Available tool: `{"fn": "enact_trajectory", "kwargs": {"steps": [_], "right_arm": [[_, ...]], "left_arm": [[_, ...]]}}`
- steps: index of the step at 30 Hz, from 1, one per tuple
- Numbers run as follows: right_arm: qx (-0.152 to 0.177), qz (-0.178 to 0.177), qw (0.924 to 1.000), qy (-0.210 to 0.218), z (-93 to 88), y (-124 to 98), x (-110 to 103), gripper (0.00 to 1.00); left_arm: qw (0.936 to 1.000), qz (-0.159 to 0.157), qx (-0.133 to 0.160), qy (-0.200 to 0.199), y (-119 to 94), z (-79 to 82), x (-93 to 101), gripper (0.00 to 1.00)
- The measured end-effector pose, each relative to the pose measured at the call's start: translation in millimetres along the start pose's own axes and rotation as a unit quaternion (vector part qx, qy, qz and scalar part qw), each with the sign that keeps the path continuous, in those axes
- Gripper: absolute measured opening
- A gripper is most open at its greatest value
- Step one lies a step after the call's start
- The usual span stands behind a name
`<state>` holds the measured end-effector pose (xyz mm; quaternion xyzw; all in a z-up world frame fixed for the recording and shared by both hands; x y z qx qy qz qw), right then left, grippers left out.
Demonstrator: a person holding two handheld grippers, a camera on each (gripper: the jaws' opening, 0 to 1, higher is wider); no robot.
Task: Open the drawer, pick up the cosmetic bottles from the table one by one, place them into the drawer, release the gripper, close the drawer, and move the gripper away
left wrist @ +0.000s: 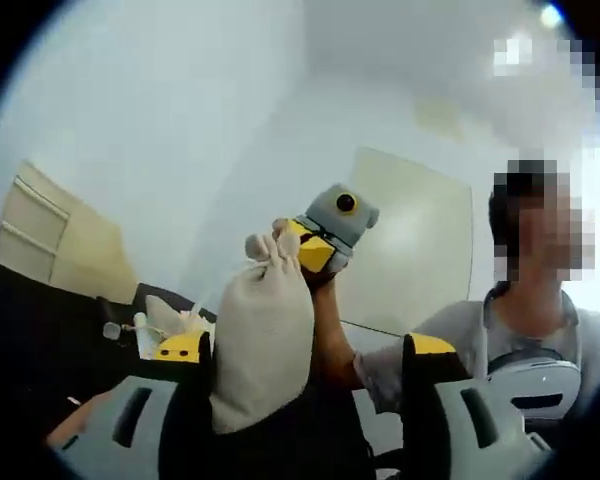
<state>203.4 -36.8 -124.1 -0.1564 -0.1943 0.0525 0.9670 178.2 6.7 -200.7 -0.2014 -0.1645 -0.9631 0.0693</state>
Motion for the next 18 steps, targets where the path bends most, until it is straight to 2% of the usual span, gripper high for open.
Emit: {"fn": "enact_trajectory", "kwargs": {"steps": [4,8,12,18], "right_arm": [[0.006,0.011,0.9999,0.007,-1.1,1.4,-0.5,0.0],[0.017,0.037,0.9988,0.026,-3.3,5.2,-2.3,0.0],[0.018,0.054,0.9976,0.039,-6.7,11.4,-5.2,0.0],[0.021,0.059,0.9969,0.047,-8.2,15.4,-7.2,0.0]], "left_arm": [[0.9997,-0.015,-0.017,-0.005,6.1,-5.1,0.8,0.7],[0.9986,-0.028,-0.045,-0.008,10.9,-16.6,0.6,0.61],[0.9987,-0.026,-0.044,-0.007,11.5,-18.4,-4.8,0.61],[0.9985,-0.029,-0.048,-0.003,10.7,-16.1,-9.0,0.6]]}}
Point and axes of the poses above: the point that each gripper's makers call its tool centre point, and the gripper's own axes: y roughly forward along the fingers, x roughly to its right, z roughly out of its top, the point moved 3 cm from there along -y, roughly backward along the fingers, and after that the axes turned 5 degrees about -y, right-handed, at the moved point
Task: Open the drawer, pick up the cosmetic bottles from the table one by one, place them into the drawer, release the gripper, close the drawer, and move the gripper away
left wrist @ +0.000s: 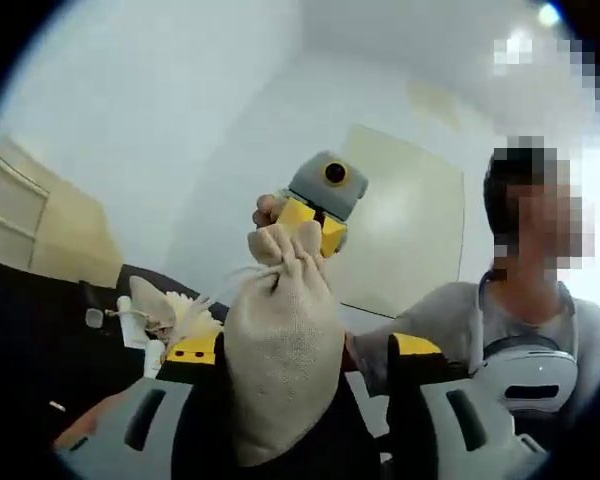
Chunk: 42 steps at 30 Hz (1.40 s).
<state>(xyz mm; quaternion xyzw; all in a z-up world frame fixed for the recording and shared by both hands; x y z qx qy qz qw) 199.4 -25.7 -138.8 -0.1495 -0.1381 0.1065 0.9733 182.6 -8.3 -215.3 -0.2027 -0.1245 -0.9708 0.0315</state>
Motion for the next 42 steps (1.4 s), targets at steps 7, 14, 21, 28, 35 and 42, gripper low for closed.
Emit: {"fn": "enact_trajectory", "kwargs": {"steps": [7,14,21,28,35,42], "right_arm": [[0.009,-0.005,0.9998,0.019,-1.8,-0.1,7.7,0.0],[0.014,0.0,0.9995,0.028,-2.8,2.2,9.5,0.0],[0.026,-0.004,0.9995,0.019,1.8,-2.6,10.6,0.0],[0.045,-0.015,0.9989,0.004,3.5,-1.5,16.7,0.0],[0.107,-0.062,0.9914,0.043,13.2,5.9,37.0,0.18],[0.115,-0.137,0.9738,0.141,5.9,13.9,57.7,0.36]], "left_arm": [[0.9993,0.018,-0.023,0.021,-2.2,0.3,-3.6,0.57],[0.9988,0.025,-0.031,0.029,-3.6,-2.9,-10.3,0.53],[0.9966,0.049,-0.058,0.03,-6.4,-6.9,-24.7,0.41],[0.9961,0.065,-0.033,0.05,-6.6,-2.3,-27.8,0.36],[0.9897,0.118,0.02,0.079,-16.7,16.8,-33.5,0.33],[0.9727,0.193,0.059,0.115,-32.9,32.7,-47.3,0.33]]}}
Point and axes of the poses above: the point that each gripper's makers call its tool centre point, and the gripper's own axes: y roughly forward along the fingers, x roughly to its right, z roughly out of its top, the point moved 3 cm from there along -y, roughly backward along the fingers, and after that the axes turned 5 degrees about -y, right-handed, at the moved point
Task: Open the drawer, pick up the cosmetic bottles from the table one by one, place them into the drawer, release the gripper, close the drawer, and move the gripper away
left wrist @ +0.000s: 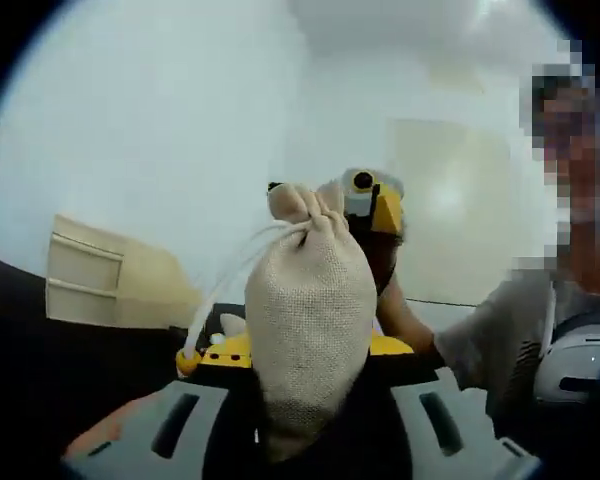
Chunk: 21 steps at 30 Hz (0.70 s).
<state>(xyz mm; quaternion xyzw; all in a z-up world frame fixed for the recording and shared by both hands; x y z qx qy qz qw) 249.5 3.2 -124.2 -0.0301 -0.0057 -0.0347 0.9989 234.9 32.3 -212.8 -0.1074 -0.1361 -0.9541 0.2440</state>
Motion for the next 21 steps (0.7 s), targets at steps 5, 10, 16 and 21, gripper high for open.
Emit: {"fn": "enact_trajectory", "kwargs": {"steps": [5,10,16,21], "right_arm": [[-0.031,-0.067,0.9955,-0.06,-9.9,9.5,6.7,0.38],[-0.053,-0.05,0.997,-0.028,-15.6,20.6,1.5,0.4],[-0.068,-0.051,0.9963,-0.013,-25.3,32.5,1.8,0.34],[-0.088,-0.066,0.9937,-0.02,-35.5,44.1,5.5,0.22]], "left_arm": [[0.9992,0.034,-0.002,0.02,-3.3,-0.4,-7.7,0.33],[0.9989,0.041,-0.008,0.02,-4.5,-2.6,-9.6,0.33],[0.9988,0.044,-0.014,0.014,-3.9,-5.8,-10.0,0.33],[0.9971,0.073,-0.021,-0.008,-4.1,-10.2,-22.4,0.33]]}}
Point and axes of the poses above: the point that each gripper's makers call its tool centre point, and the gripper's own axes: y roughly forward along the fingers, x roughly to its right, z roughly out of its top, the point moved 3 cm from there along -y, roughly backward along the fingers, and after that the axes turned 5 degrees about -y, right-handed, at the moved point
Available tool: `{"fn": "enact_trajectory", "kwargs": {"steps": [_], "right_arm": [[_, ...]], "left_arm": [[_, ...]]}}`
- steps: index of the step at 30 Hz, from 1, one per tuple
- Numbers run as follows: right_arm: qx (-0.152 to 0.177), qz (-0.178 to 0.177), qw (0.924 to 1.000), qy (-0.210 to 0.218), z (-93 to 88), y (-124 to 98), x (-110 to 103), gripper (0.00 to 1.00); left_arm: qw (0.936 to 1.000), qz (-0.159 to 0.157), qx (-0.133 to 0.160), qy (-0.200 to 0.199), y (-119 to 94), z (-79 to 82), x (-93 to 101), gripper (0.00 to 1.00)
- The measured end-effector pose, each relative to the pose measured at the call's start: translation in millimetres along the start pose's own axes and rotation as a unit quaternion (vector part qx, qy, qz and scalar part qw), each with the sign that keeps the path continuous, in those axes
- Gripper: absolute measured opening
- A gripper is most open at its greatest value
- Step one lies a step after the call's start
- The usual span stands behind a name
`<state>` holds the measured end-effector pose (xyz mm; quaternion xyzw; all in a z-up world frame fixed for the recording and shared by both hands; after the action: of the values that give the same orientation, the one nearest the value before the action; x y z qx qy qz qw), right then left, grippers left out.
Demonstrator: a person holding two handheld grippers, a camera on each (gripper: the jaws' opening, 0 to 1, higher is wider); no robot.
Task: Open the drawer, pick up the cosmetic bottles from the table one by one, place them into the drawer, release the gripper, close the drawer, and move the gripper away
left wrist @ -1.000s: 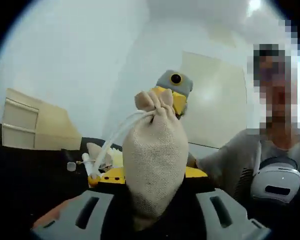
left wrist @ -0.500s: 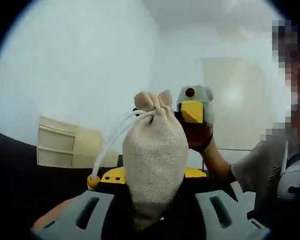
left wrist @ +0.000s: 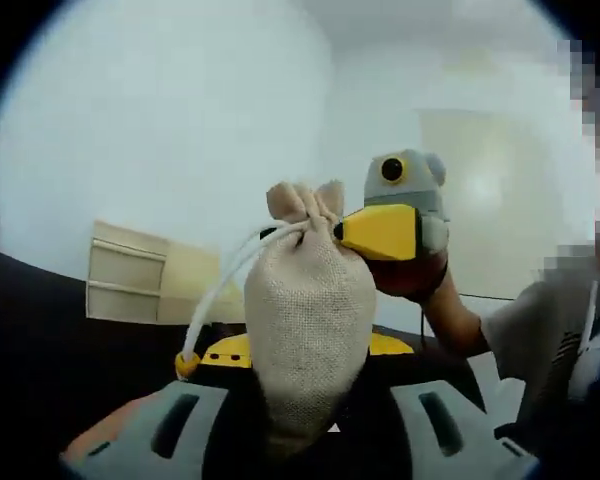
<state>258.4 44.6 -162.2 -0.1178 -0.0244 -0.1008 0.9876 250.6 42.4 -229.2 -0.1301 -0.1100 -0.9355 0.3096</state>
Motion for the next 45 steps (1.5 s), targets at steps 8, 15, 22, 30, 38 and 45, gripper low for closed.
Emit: {"fn": "enact_trajectory", "kwargs": {"steps": [8,15,22,30,38,45], "right_arm": [[-0.008,-0.025,0.9996,0.002,8.2,3.2,16.5,0.1],[0.015,-0.1,0.9948,-0.011,42.1,-29.0,61.3,0.1],[0.032,-0.147,0.9886,0.001,55.3,-59.8,106.1,0.1],[0.047,-0.187,0.9811,-0.01,55.7,-94.4,147.0,0.1],[0.051,-0.214,0.9755,0.0,60.5,-116.8,183.9,0.1],[0.057,-0.231,0.9713,-0.002,60.7,-117.8,216.2,0.1]], "left_arm": [[0.9989,0.032,0.034,0.006,-3.7,9.7,-13.5,0.37],[0.9942,0.09,0.022,0.054,-3.9,4.6,-32.4,0.58],[0.9896,0.123,0.023,0.07,-8.1,3.8,-38.5,0.59],[0.9871,0.141,0.024,0.071,-7.7,5.4,-48.9,0.6],[0.9873,0.129,-0.024,0.089,35.9,15.8,-56.7,0.76],[0.9844,0.121,-0.058,0.114,77.6,24.0,-51.7,0.9]]}}
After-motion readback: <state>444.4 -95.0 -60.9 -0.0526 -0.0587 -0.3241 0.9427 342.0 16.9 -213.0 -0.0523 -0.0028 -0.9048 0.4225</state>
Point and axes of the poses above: the point that each gripper's makers call its tool centre point, and the gripper's own axes: y roughly forward along the fingers, x roughly to its right, z roughly out of its top, the point moved 3 cm from there along -y, roughly backward along the fingers, and after that the axes turned 5 degrees about -y, right-handed, at the moved point
